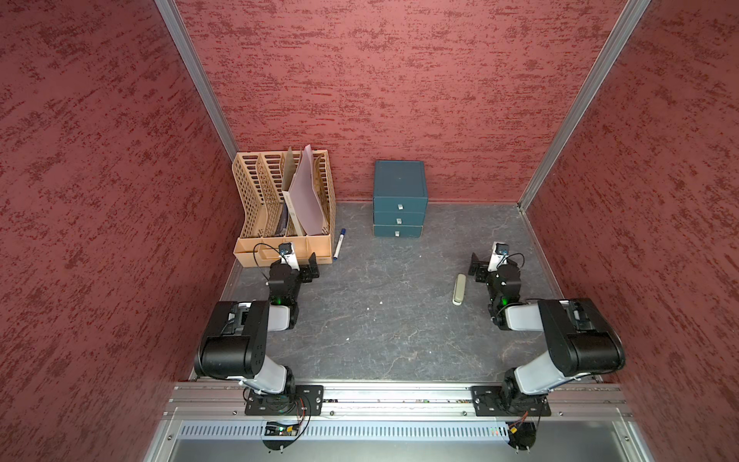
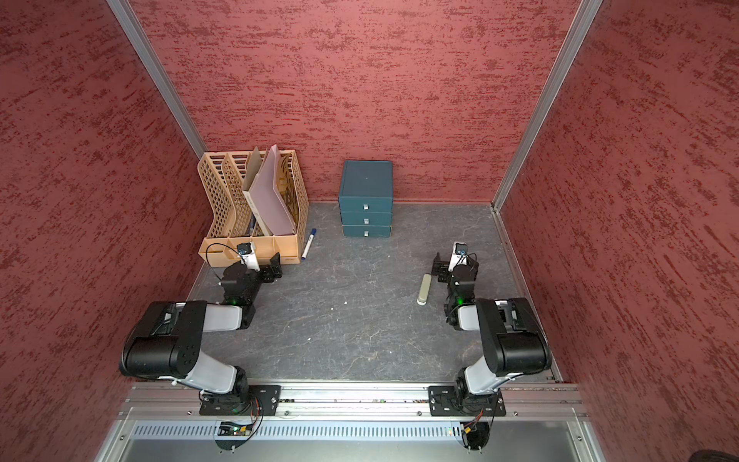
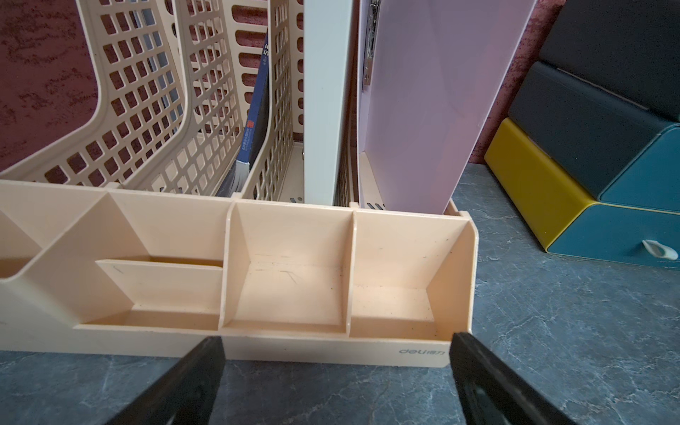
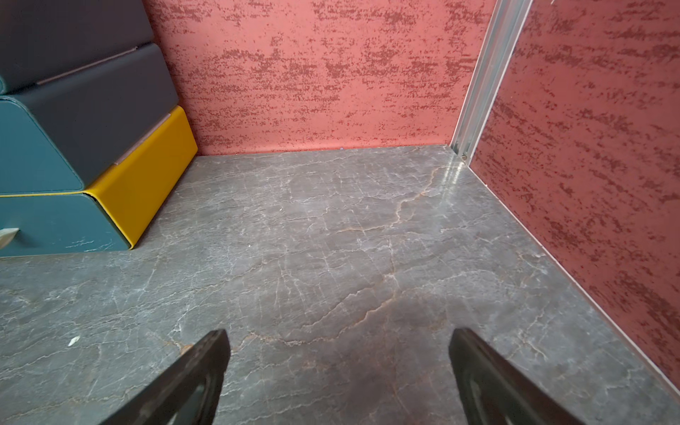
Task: Place the brooch boxes into the drawer by color
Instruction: Reset both arms
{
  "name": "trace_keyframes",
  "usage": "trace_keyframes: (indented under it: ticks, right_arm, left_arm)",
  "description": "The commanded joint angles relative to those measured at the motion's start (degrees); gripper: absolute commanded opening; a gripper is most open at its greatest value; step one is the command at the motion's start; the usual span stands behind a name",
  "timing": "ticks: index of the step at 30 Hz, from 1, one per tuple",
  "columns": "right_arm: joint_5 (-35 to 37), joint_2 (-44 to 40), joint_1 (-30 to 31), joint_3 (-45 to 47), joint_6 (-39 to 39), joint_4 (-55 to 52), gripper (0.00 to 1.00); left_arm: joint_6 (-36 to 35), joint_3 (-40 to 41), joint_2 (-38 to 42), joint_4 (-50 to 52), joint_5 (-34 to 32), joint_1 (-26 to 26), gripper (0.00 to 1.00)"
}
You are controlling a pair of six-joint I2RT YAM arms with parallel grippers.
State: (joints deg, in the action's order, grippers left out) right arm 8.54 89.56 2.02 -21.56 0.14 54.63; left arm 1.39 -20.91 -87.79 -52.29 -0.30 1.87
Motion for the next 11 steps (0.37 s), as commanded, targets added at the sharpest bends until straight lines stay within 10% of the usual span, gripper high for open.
trace_keyframes:
  ticks: [1,11]
  right_arm:
    - [-0.6,-0.9,-0.2,0.4,0.5,-0.1,0.99]
    - [-0.8,-0.9,-0.2,0.5,0.5,-0.1,0.99]
  left_arm:
    - [-0.9,-0.2,0.1,0.0,0.1,0.2,1.00]
    - [-0.9,-0.2,0.1,0.2,0.0,0.1,1.00]
